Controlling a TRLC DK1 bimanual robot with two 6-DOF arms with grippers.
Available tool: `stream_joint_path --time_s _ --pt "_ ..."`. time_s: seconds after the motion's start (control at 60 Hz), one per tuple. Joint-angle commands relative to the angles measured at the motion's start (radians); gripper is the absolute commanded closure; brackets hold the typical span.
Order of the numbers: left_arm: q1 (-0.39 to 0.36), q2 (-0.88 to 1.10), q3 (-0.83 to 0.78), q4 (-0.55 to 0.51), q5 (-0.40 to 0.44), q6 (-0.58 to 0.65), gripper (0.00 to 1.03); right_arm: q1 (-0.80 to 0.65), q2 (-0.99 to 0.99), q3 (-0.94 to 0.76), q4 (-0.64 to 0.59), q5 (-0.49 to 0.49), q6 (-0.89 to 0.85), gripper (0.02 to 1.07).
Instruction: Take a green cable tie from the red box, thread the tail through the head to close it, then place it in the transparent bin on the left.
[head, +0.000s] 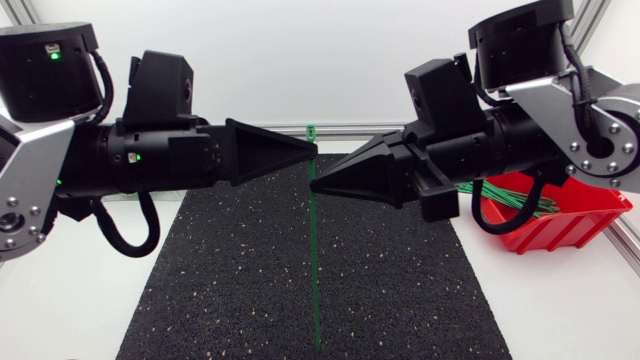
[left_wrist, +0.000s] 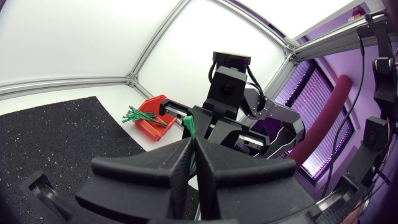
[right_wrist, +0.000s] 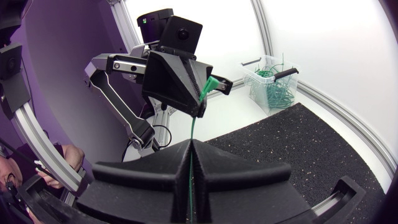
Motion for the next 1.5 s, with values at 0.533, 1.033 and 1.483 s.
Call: stream_joint_path --time_s 0.533,1.033,1.483 --pt "0.057 -0.025 0.011 -0.003 0.003 -0.034 1.0 0.003 -0.052 -0.01 -0.026 0.084 -0.021 0.66" --pt "0.315 -0.081 -0.02 0.0 0.135 -0.116 1.0 0.075 0.008 -0.017 -0.236 0.384 -0.297 0.14" --pt "0.451 0.15 0.125 -0.152 0.406 -0.116 1.0 0.269 -0.014 -0.158 -0.056 0.783 -0.606 0.06"
